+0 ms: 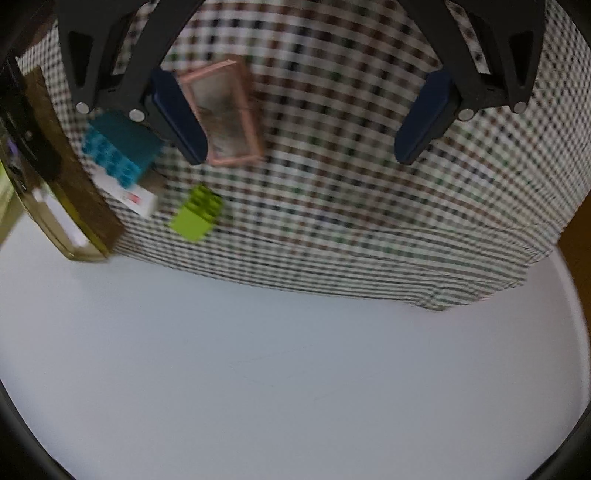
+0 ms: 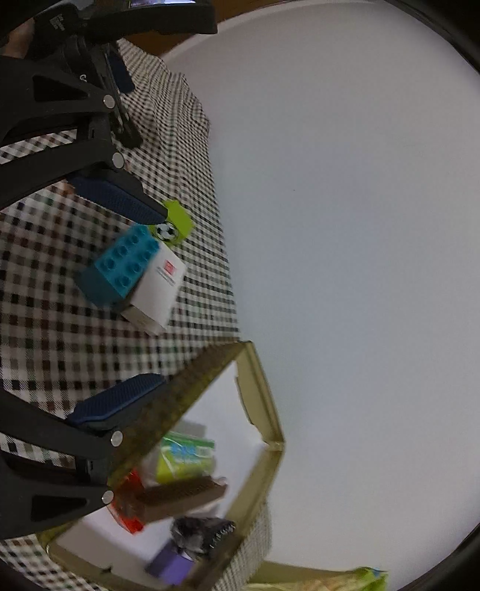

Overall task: Organize rigid objects
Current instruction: 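Move both grippers back toward the pink picture frame and blue Lego brick, then grasp the pink picture frame with the left gripper while the right grasps the blue Lego brick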

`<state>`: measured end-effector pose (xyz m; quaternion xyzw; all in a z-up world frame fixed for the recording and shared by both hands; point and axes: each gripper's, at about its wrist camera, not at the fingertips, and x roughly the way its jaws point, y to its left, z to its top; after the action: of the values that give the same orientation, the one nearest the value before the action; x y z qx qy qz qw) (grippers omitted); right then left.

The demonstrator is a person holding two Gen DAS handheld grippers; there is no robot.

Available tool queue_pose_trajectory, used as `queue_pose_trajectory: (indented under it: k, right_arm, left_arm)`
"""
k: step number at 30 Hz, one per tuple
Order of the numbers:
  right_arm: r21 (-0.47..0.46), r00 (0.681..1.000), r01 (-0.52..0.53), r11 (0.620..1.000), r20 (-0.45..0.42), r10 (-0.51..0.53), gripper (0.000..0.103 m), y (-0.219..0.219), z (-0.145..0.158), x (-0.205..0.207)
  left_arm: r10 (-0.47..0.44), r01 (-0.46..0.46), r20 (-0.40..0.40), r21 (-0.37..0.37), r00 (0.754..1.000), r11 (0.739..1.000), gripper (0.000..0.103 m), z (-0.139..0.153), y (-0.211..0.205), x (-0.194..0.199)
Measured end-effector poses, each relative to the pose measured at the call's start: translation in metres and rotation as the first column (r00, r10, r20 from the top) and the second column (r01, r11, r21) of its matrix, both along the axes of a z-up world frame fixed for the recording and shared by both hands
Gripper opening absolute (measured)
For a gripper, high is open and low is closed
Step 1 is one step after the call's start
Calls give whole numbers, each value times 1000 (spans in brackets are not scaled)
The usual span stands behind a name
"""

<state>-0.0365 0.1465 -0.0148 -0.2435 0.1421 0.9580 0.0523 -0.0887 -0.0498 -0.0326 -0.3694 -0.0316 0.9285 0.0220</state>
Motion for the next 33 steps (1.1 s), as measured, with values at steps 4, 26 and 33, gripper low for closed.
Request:
queue_pose_trajectory:
  k: [4,26,33]
  right_arm:
    - [-54,1000,12,998,10,-11,85,8,-6,4]
    - [-207,978,-144,968,122,172,85,7,-29,-25]
    - [-346,912,-344,873,100,398,85,-8,-33,-27]
  left_arm:
    - [-77,79,24,-98,997,992,102,-11,30,-6]
    - [-46,58,102,-120,994,991,45,-15,0,-12]
    - [11,0,97,-117,995,993,45,-14,-14,-12]
